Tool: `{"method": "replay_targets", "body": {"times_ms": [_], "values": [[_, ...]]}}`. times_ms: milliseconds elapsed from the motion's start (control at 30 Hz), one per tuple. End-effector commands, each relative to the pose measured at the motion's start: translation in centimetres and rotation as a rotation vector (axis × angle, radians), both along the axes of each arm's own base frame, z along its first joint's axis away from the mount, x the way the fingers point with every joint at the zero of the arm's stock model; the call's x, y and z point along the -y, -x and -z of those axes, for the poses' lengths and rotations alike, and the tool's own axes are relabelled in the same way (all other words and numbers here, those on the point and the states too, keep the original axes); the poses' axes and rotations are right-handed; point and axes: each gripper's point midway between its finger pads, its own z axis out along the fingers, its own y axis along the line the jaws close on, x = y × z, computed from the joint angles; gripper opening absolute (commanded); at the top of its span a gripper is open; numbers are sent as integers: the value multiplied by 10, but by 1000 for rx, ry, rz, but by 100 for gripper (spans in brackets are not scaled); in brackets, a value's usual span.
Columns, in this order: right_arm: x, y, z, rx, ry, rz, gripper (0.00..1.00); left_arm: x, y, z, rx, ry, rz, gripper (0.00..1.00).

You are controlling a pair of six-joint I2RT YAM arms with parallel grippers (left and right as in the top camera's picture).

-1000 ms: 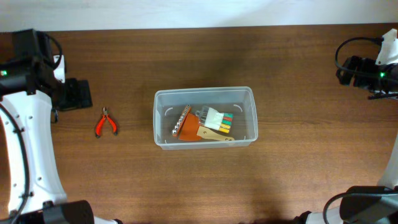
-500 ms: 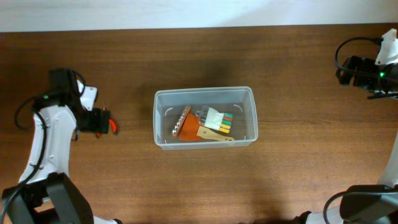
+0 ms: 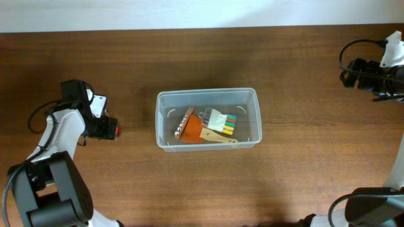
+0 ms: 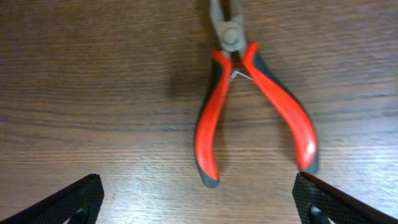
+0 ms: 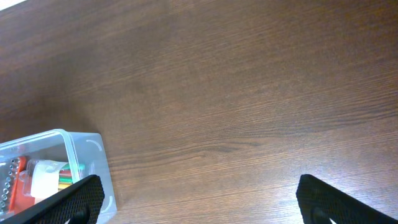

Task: Pack container
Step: 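Lower the left gripper onto the red pliers' handles and grasp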

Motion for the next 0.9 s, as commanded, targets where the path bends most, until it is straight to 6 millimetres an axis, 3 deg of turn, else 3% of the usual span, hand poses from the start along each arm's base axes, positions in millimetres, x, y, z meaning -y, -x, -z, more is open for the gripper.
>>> {"method": "replay_targets", "body": {"times_ms": [0, 233, 467, 867], "values": [[-4, -1, 5, -11, -14, -18, 99, -9, 4, 11, -19, 8, -12, 99], [-5, 0, 6, -17, -17, -18, 99, -26, 8, 21, -29, 11, -69, 99], [-7, 4, 8, -35, -25, -17, 99, -30, -6, 20, 24, -1, -67, 99], [-7, 4, 8, -34, -25, -17, 99, 2, -2, 42, -12, 178, -45, 99]]}}
